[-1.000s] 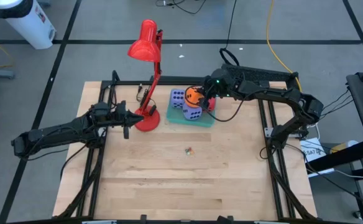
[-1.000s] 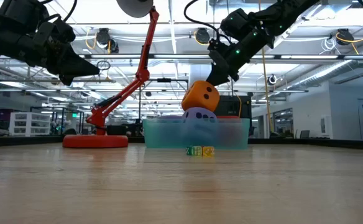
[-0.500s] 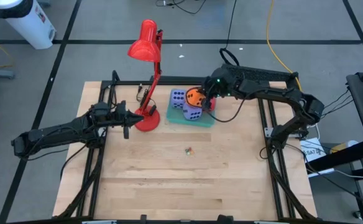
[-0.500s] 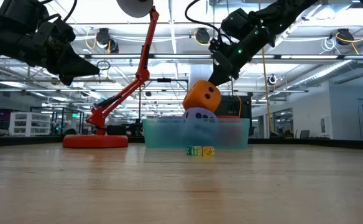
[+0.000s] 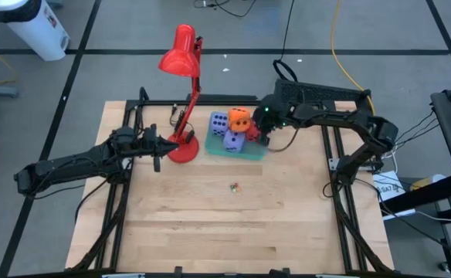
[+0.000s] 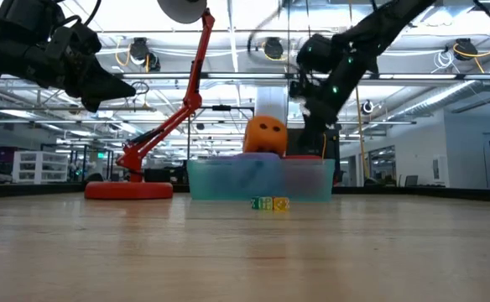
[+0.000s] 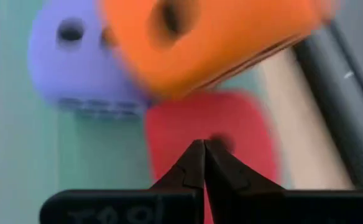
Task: Pick & Place Dice
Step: Put the large orange die into the blue bin
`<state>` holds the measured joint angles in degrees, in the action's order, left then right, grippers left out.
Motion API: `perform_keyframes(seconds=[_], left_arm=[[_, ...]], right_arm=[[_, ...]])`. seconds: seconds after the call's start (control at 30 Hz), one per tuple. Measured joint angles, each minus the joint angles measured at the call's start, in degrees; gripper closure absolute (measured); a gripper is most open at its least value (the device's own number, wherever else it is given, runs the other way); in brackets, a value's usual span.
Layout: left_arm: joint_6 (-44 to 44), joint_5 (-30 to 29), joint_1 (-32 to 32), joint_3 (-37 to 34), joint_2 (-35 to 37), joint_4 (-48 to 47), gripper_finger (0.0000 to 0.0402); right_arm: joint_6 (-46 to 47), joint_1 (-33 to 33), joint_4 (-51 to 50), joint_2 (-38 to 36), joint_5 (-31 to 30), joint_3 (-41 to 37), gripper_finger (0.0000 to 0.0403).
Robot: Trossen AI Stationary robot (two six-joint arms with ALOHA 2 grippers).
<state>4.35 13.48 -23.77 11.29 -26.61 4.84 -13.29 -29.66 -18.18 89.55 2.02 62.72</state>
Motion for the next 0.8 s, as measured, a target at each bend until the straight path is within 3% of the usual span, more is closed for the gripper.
perform_keyframes(seconds=[0.3,0.8], left_arm=[[-3.2,0.0,0.0,0.0,0.0,0.4,0.0371],[-0.7,0.0,0.0,0.0,0.0,3.0,0.0371]], right_arm=[[-1.3,1.8,1.0,-0.1,1.2,0.0,0.0403],[0.0,3.9,8.0,-1.1,1.1,0.3,0.0403]])
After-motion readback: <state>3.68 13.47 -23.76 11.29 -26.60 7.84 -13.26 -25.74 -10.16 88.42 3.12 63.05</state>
